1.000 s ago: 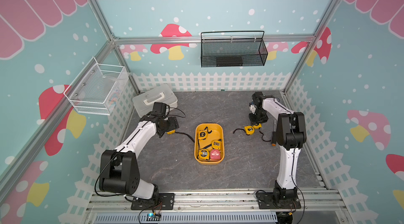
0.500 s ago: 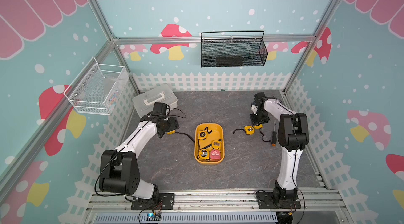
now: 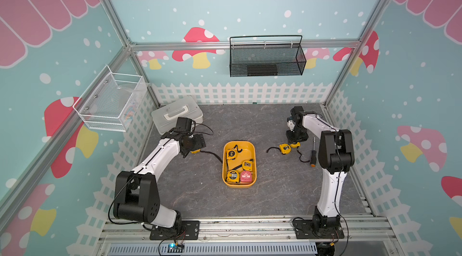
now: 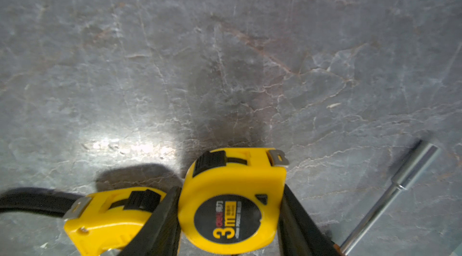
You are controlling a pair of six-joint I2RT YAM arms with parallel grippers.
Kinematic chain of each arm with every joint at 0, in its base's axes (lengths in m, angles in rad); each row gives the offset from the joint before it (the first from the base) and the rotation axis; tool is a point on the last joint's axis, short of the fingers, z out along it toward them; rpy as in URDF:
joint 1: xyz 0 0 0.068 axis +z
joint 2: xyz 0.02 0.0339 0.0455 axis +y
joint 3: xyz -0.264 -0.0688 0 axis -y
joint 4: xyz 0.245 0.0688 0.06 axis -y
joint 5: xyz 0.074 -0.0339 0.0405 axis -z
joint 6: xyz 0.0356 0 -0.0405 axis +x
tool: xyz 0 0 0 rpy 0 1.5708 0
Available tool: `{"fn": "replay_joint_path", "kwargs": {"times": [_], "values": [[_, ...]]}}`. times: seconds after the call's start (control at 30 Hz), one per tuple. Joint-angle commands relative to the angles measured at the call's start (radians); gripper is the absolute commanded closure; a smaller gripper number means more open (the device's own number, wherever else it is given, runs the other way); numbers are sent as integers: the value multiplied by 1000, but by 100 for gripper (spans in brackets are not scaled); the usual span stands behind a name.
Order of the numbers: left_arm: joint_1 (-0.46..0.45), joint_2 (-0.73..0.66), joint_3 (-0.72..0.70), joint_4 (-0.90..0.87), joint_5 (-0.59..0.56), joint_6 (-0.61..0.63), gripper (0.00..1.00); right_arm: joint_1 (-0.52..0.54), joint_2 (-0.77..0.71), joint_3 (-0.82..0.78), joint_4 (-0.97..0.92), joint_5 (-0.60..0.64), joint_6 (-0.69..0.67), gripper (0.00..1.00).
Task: Take the tape measure out of the storage box
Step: Place the tape measure at the center of the board.
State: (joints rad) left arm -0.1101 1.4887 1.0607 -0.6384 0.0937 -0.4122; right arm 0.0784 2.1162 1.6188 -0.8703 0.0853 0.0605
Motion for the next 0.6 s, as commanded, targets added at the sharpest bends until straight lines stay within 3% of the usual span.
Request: {"fn": "replay_joint_path", "kwargs": {"times": [0.0,0.17,0.33,0.57], "values": [[-10,10,-7,0,-10,6,16,-6,14,-36,-42,-9,10,52],[-24,23,4,-1,-11,2,16,-8,6,-28,-46,-9,4,47],[-54,40,21,-1,-14,-2,16,-8,-10,-19,-58,-12,4,34],[-166,69,53,-4,-52,-20,16,-8,-99,10,-88,5,1,25]]}}
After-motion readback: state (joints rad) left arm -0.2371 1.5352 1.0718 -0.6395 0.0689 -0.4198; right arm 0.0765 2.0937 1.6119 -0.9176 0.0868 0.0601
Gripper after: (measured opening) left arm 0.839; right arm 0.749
